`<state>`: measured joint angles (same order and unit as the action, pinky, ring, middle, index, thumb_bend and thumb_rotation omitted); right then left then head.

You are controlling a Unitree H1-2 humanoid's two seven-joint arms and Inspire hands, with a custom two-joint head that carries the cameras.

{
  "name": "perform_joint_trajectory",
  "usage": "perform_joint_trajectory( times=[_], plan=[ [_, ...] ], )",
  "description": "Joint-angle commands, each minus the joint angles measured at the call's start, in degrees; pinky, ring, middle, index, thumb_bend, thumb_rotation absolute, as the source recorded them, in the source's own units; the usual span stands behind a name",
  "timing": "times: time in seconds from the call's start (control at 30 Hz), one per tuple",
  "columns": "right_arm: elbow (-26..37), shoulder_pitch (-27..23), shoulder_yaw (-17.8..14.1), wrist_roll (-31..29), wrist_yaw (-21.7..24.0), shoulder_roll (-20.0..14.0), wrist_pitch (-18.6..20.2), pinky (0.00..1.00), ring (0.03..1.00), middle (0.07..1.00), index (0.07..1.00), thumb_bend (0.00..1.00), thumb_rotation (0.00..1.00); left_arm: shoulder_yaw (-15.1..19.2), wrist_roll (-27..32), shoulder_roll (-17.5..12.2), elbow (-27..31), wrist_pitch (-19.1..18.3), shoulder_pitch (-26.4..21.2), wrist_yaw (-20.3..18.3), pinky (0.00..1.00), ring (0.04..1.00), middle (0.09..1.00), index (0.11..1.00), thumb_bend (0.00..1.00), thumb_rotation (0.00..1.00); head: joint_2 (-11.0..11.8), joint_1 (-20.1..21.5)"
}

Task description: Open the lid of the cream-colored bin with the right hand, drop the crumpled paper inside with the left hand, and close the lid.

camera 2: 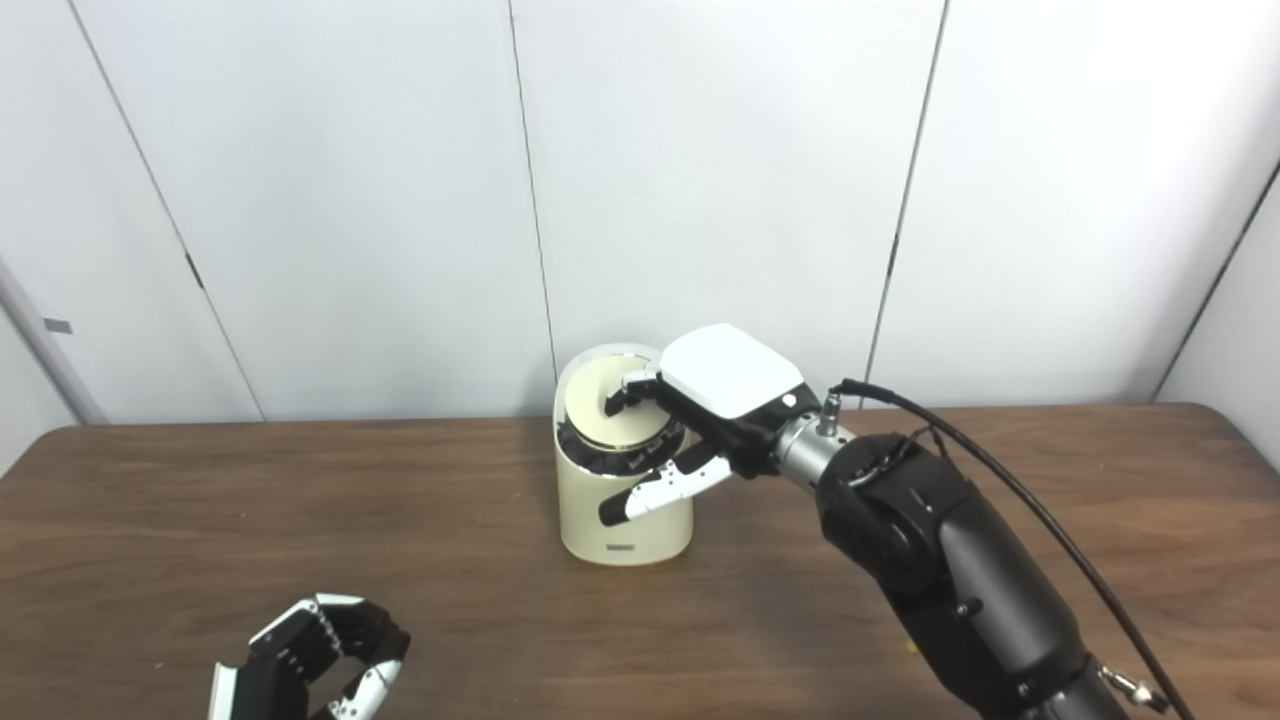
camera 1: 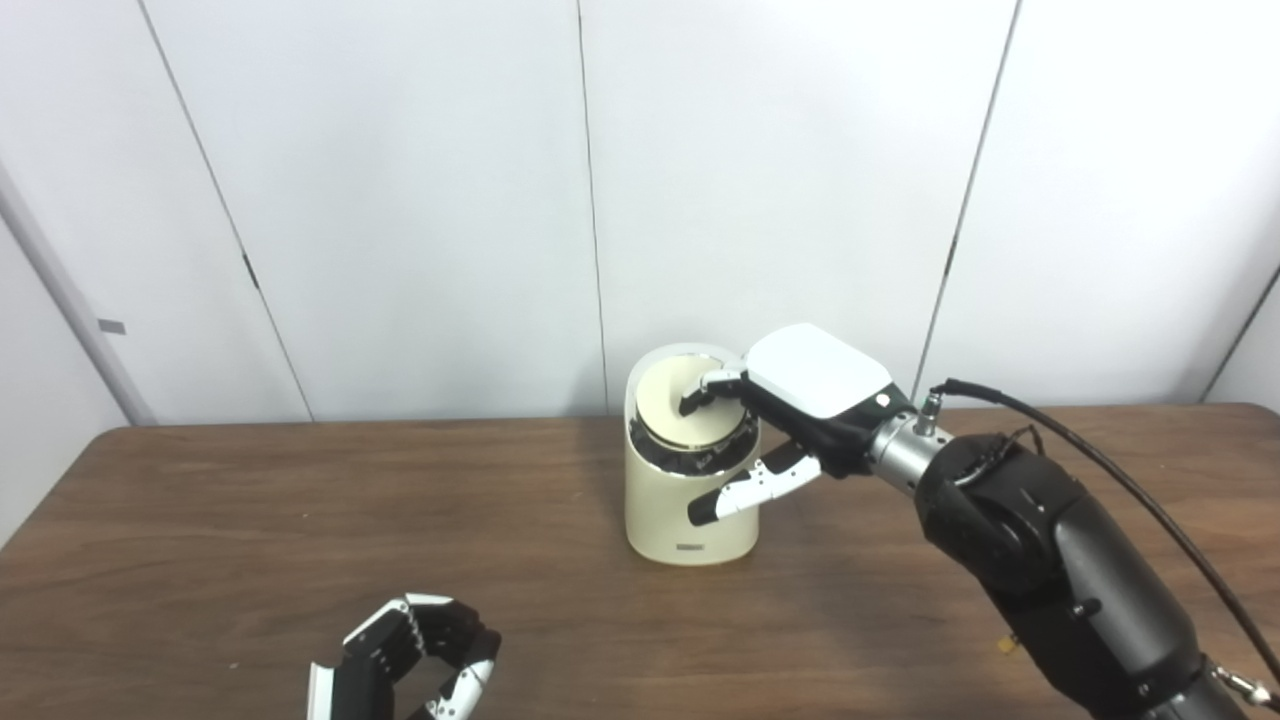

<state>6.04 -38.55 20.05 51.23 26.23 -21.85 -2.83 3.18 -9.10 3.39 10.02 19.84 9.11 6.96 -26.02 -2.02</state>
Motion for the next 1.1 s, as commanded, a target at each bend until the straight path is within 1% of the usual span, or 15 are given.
perform_joint_trajectory(
  times=[0.0, 0.17, 0.27, 0.47, 0.7, 1.07],
  plan=[
    [0.8, -2.1, -0.1, -0.6, -1.2, 0.3, -1.1, 0.65, 0.741, 0.746, 0.724, 0.88, 0.91, -0.3, -0.5, 0.2, 1.4, 0.8, -0.4, 0.4, 0.38, 0.452, 0.489, 0.484, 0.48, 0.06, -0.1, 0.0],
    [0.6, -2.4, 0.0, -0.6, -1.3, 0.6, -1.3, 0.64, 0.735, 0.739, 0.719, 0.88, 0.9, -0.3, -0.9, 0.2, 1.3, 0.8, -0.5, 0.5, 0.38, 0.453, 0.488, 0.484, 0.48, 0.06, 0.0, -0.1],
    [0.6, -2.5, 0.3, -0.1, -1.5, 0.7, -1.6, 0.65, 0.731, 0.739, 0.717, 0.88, 0.91, -0.4, -1.1, 0.2, 1.3, 0.9, -0.4, 0.5, 0.38, 0.453, 0.489, 0.484, 0.48, 0.06, 0.0, -0.1],
    [0.0, -2.5, 0.5, 0.0, -3.1, 1.2, -2.4, 0.62, 0.72, 0.73, 0.704, 0.88, 0.9, -0.3, -0.9, 0.2, 0.9, 1.2, -0.5, 0.6, 0.38, 0.457, 0.49, 0.484, 0.48, 0.05, 0.0, 0.0],
    [-0.5, -2.3, 0.7, 0.7, -3.9, 1.3, -2.8, 0.62, 0.715, 0.727, 0.703, 0.89, 0.92, -0.2, -0.3, 0.2, 0.8, 1.0, -0.7, 0.5, 0.38, 0.456, 0.49, 0.484, 0.48, 0.06, 0.0, 0.3],
    [0.1, -2.3, 0.4, 0.4, -3.0, 0.6, -2.6, 0.62, 0.72, 0.729, 0.704, 0.87, 0.89, -0.2, -0.2, -0.1, -0.1, 1.5, -1.1, 0.5, 0.38, 0.453, 0.488, 0.484, 0.48, 0.06, 0.5, 0.7]
  ],
)
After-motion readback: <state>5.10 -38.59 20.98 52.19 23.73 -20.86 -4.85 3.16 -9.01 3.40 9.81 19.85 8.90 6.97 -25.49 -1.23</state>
